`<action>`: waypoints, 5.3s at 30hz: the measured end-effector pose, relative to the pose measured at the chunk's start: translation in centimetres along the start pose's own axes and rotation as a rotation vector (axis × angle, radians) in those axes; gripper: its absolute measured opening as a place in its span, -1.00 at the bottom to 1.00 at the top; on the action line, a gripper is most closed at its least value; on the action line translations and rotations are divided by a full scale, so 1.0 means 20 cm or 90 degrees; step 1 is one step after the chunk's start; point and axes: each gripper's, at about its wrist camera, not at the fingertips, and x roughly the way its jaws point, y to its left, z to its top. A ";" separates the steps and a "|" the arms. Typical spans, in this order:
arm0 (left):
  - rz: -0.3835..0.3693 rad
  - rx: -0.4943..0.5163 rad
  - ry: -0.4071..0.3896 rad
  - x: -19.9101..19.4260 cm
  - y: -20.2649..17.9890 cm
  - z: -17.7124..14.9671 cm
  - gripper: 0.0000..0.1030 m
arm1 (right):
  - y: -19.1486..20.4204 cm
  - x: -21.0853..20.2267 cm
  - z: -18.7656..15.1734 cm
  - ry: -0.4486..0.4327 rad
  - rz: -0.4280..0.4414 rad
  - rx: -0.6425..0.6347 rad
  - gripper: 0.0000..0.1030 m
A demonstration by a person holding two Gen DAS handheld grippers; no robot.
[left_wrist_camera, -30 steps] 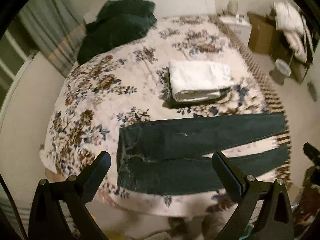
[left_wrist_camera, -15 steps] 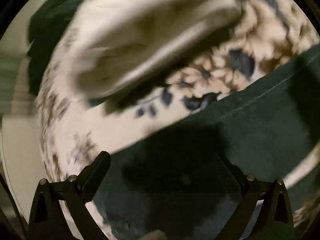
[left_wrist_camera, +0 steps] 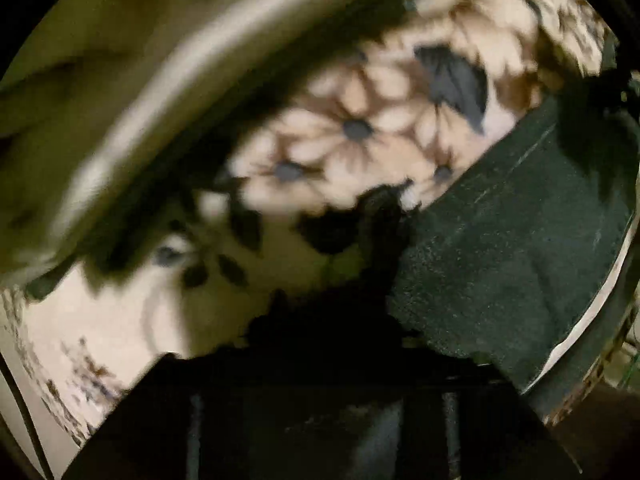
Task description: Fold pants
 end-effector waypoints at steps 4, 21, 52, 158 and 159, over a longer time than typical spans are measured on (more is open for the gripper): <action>0.024 -0.018 -0.045 -0.21 0.01 -0.15 -0.88 | 0.06 -0.10 -0.10 -0.044 -0.036 0.020 -0.84; -0.009 -0.416 -0.112 -0.34 -0.65 -1.06 -0.89 | 0.91 -0.53 -0.92 -0.148 -0.101 0.076 -0.86; 0.049 -0.469 -0.109 -0.16 -0.68 -0.93 0.86 | 0.04 -0.18 -0.98 -0.044 -0.090 0.522 -0.71; -0.032 -0.737 -0.163 0.27 0.66 -2.28 0.68 | 1.63 -0.50 0.36 0.060 0.298 0.153 0.21; -0.031 -0.735 -0.162 0.27 0.66 -2.28 0.68 | 1.65 -0.47 0.35 0.066 0.288 0.146 -0.11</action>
